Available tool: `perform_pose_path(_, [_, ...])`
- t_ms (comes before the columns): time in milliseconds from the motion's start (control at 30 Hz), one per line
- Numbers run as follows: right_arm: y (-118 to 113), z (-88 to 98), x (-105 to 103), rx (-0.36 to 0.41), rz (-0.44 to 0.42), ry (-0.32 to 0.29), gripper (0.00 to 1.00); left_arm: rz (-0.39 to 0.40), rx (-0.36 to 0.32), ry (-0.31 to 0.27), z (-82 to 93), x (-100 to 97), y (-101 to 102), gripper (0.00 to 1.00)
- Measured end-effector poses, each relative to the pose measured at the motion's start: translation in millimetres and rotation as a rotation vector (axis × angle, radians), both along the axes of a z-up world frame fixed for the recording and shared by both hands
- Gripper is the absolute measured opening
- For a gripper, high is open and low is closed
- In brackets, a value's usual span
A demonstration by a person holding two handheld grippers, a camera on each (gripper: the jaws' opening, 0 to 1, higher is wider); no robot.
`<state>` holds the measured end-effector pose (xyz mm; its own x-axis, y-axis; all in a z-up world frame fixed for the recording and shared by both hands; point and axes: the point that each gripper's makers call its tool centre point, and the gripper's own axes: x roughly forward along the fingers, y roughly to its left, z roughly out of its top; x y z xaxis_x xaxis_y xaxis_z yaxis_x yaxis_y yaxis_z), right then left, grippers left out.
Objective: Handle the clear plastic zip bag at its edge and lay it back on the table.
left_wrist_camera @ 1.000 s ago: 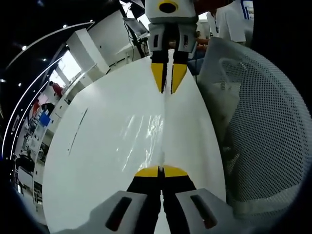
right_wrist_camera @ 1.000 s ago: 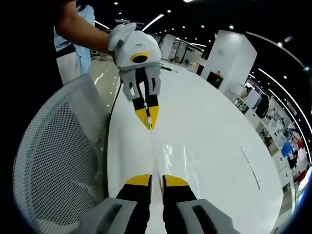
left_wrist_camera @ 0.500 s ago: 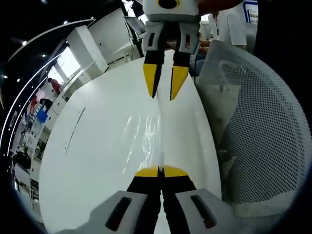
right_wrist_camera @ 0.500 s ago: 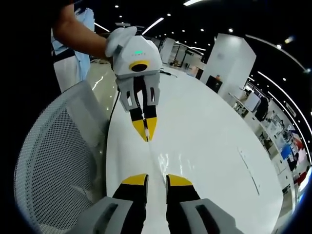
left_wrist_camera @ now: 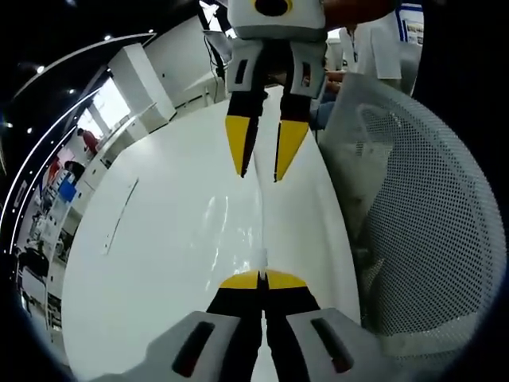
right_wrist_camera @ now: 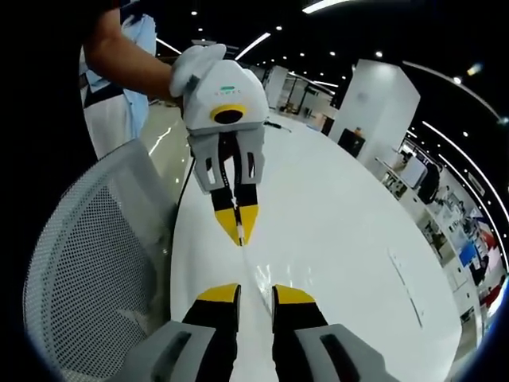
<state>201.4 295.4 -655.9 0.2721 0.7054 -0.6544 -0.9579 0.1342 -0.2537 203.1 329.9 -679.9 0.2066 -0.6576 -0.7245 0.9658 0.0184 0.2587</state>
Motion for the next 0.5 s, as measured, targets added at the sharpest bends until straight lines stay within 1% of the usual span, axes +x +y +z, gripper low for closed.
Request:
perform_pose_path(233, [8, 3.1, 2, 0.009, 0.011, 0.002, 0.13, 0.007, -0.018, 0.006, 5.4, 2.0, -2, 0.00])
perform_pose_path(500, [17, 3.0, 3, 0.012, 0.028, 0.003, 0.13, 0.008, -0.022, 0.026, 5.5, 3.2, -2, 0.00])
